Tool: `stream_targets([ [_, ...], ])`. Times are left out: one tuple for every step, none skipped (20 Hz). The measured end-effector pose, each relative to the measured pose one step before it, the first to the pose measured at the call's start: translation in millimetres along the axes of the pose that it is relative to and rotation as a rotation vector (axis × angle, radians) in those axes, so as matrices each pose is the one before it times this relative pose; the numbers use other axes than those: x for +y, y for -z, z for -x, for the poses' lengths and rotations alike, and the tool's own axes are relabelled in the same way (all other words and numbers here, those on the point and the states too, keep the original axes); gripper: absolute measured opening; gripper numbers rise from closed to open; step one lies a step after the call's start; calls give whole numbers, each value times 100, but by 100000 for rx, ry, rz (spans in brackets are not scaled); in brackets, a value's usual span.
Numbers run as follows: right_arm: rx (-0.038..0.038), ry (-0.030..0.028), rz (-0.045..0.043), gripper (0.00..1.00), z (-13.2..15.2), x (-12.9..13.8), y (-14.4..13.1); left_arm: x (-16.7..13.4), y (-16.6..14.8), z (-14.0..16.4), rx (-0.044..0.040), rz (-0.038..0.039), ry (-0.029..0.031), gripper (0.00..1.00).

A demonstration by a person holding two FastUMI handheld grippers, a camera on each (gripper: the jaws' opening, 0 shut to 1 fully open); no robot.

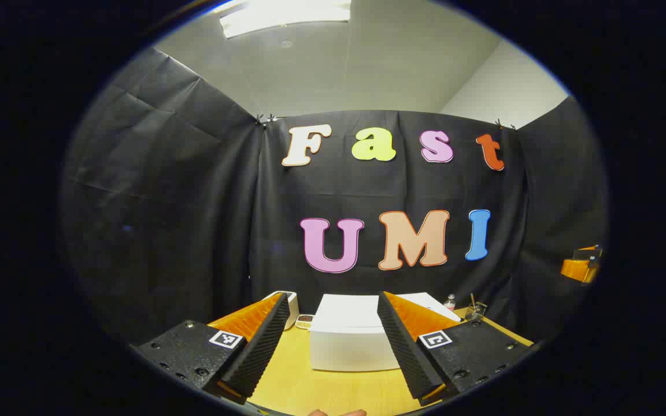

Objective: Open the microwave oven with the left hand, put the food in, and close the microwave oven.

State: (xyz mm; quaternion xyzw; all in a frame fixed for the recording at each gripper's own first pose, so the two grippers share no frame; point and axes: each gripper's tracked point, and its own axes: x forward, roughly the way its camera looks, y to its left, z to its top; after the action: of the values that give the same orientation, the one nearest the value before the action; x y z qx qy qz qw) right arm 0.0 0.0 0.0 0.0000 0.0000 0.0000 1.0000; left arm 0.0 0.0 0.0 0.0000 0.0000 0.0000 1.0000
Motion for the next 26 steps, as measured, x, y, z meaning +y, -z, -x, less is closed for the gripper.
stream_targets([
  [528, -246, 256, 96, -34, -68, 215, -59, 4, 119, 464, -403, 435, 95],
  [357, -165, -5, 96, -116, 16, 182, 85, 150, 131, 490, -383, 86, 92],
  [139, -74, -251, 96, 14, 5, -17, 1, -34, 91, 135, -422, -15, 92],
  [21, -20, -286, 96, 7, -39, -128, 33, 76, 104, 58, -541, -294, 95],
  [143, -287, -419, 96, -12, 72, 82, 13, -149, 87, -367, -508, -95, 95],
  [181, -648, -397, 96, 62, 119, -16, 5, -72, -12, -531, -318, -313, 95],
  [144, -321, -458, 96, 137, -21, -24, -16, -127, -13, -420, -385, -407, 95],
  [30, -161, -100, 96, -24, -99, -45, -83, -192, 140, -493, -580, -391, 92],
  [-240, 21, 14, 96, 114, -112, -113, 16, -266, 116, -512, -687, -457, 92],
  [-313, 124, -30, 96, 184, -120, -225, -78, -113, 92, -757, -545, -244, 92],
  [-282, 146, -256, 96, 206, -208, -128, -136, -290, 91, -730, -422, 39, 92],
  [-229, -161, -207, 96, 237, -74, -151, -102, -184, 210, -581, -176, 205, 95],
  [-251, 29, -323, 96, 78, -73, 18, -149, -191, 284, -453, -44, 765, 95],
  [-295, 218, -398, 96, 139, -207, -68, -227, -98, 705, -218, 407, 585, 95],
  [-130, 112, -219, 96, 169, -126, -72, -178, 125, 603, 246, 584, 639, 95],
  [-44, 14, -280, 96, 143, -74, -143, -253, 282, 358, 297, 408, 851, 92],
  [90, -320, -195, 96, 1, 71, 81, -181, 235, 59, 162, 58, 702, 92],
  [211, -358, -84, 96, 128, 94, -25, -116, 375, -189, -86, 57, 325, 95],
  [207, -126, -8, 96, -11, -80, 86, -289, 547, -128, 328, -16, 792, 95],
  [383, -3, 242, 96, 37, 30, -32, -345, 860, -116, 719, 466, 982, 92],
  [377, -176, 250, 99, -4, 94, 126, -401, 793, -55, 965, 560, 1113, 92],
  [367, -372, 124, 96, 81, 119, 91, -393, 872, -71, 806, 951, 1026, 95],
  [145, -486, -70, 96, 32, 97, 160, -361, 736, -56, -102, 1260, 853, 92],
  [3, -149, -45, 99, 78, 160, 5, -265, 534, -183, -132, 521, 660, 95],
  [-640, 12, -50, 96, -41, 71, -69, -339, 689, -81, -261, 87, 676, 95],
  [-604, 66, 125, 96, 22, 54, -185, -382, 876, -171, 249, -195, 692, 95],
])
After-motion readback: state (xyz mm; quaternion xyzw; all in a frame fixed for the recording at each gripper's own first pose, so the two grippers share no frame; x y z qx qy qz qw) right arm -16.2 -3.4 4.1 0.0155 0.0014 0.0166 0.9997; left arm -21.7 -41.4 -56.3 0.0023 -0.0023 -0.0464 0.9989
